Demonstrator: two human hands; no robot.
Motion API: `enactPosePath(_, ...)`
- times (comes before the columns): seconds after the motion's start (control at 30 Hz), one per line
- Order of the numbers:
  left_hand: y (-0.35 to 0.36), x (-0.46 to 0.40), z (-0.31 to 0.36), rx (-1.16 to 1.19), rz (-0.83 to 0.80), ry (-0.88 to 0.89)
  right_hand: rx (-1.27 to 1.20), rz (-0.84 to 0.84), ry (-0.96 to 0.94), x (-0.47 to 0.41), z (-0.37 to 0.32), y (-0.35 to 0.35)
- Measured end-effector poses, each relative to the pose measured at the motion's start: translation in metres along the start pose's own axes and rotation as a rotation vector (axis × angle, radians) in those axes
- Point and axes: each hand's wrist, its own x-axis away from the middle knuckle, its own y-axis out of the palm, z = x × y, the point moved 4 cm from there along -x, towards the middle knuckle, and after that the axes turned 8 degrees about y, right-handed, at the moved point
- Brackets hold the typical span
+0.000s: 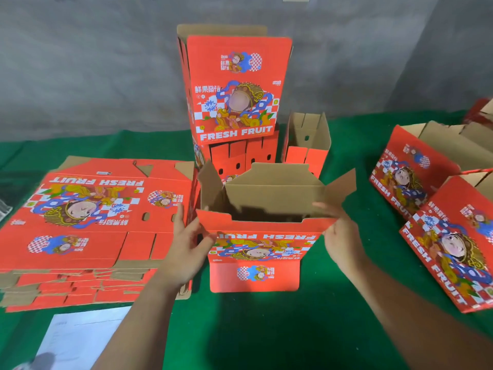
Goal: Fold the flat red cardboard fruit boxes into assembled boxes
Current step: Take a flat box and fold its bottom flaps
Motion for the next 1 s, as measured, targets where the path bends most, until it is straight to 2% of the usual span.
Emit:
enactPosePath(0.13,0.009,0.002,-0.003,-0.035,0.041,-0.013,-0.392,-0.199,0.312,-0.002,-0.002,0.003)
enactPosePath(0.2,0.015,0.003,-0.003,-0.011,0.115,-0.03,-0.462,-0.26,0.327,0.0,-0.003,-0.003)
enactPosePath(0.27,0.018,0.003,-0.004,0.061,0.257,-0.018,-0.466,-0.254,0.376,0.003,-0.001,0.0)
enactPosePath(0.37,0.018,0.001,-0.007,0.032,0.41,-0.065,-0.108,-0.127,0.28,0.008,0.004,0.007)
enactPosePath(0.47,0.019,-0.001,-0.009,-0.103,0.448,-0.098,-0.236,-0.124,0.207,0.01,0.003,0.018)
enactPosePath(0.53,0.02,-0.001,-0.008,-0.137,0.469,-0.099,-0.171,-0.05,0.147,0.011,0.001,0.022)
enactPosePath(0.6,0.02,0.001,-0.007,-0.179,0.485,-0.098,0.158,0.119,0.065,0.013,-0.011,0.02)
enactPosePath(0.67,0.021,0.003,-0.005,-0.236,0.492,-0.071,0.476,0.265,-0.161,0.019,-0.033,0.017)
enactPosePath(0.73,0.023,0.003,-0.001,-0.285,0.472,-0.031,0.602,0.166,-0.493,0.026,-0.05,0.028)
enactPosePath(0.8,0.025,0.003,0.001,-0.317,0.436,-0.003,0.612,-0.037,-0.622,0.034,-0.057,0.042)
enactPosePath(0.87,0.026,0.004,-0.001,-0.32,0.415,-0.014,0.601,-0.128,-0.543,0.034,-0.057,0.05)
enactPosePath(1.0,0.029,0.009,-0.007,-0.311,0.437,-0.023,0.718,-0.141,-0.405,0.028,-0.054,0.06)
